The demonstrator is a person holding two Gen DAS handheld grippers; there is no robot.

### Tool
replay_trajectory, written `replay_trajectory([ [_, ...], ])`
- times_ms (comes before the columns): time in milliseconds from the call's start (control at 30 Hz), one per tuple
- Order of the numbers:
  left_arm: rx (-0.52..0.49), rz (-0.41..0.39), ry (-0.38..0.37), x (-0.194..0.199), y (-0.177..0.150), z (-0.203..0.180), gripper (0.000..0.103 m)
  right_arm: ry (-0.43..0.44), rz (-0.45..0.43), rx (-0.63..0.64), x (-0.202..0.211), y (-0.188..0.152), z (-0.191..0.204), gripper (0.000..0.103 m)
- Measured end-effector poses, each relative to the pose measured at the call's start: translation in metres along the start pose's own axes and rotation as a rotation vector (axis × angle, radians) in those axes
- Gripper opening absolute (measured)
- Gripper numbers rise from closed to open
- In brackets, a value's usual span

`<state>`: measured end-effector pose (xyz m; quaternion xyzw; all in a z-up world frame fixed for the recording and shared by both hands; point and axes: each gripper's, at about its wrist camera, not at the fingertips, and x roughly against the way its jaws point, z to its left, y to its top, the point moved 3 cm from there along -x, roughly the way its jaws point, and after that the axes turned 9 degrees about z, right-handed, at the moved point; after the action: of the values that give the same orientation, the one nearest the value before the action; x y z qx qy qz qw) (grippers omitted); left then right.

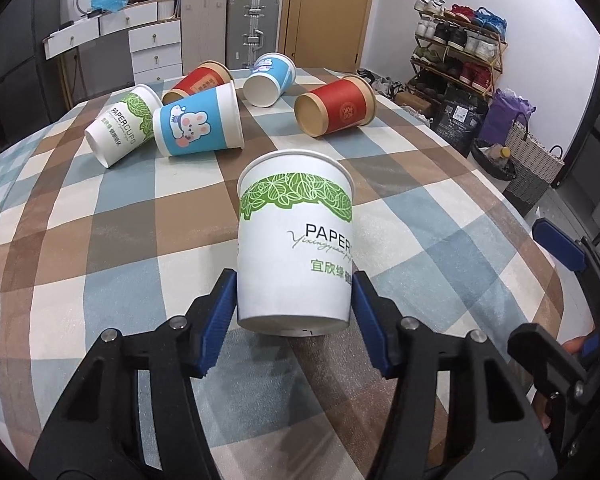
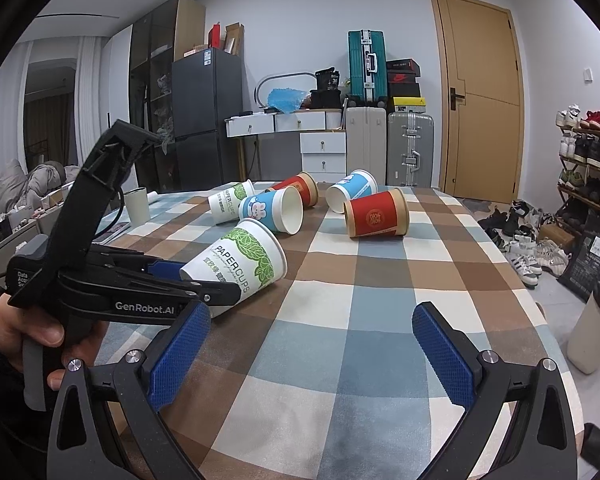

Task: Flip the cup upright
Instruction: 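Lift the white cup with the left gripper toward the right gripper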

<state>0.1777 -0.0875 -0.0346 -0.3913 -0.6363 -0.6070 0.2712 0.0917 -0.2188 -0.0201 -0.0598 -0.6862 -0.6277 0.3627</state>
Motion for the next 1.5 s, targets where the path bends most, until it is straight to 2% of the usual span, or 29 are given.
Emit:
replay_trajectory([
  [400,0.081,-0.074,0.022,0.041,-0.013,0.021,0.055,0.015,-0.011,0.013,0.002,0.001,0.007,0.103],
  [700,0.147,-0.132,0.057,0.072,-0.038,0.038,0.055,0.052,-0.023,0.026,0.004,0.001,0.017,0.103],
  [1067,0.212,-0.139,0.047,0.082,-0.075,0.041,0.055,0.093,-0.026,0.068,0.004,-0.001,0.035,0.103],
  [1500,0.233,-0.122,0.014,0.082,-0.102,0.028,0.055,0.107,-0.015,0.086,0.002,-0.003,0.041,0.103],
])
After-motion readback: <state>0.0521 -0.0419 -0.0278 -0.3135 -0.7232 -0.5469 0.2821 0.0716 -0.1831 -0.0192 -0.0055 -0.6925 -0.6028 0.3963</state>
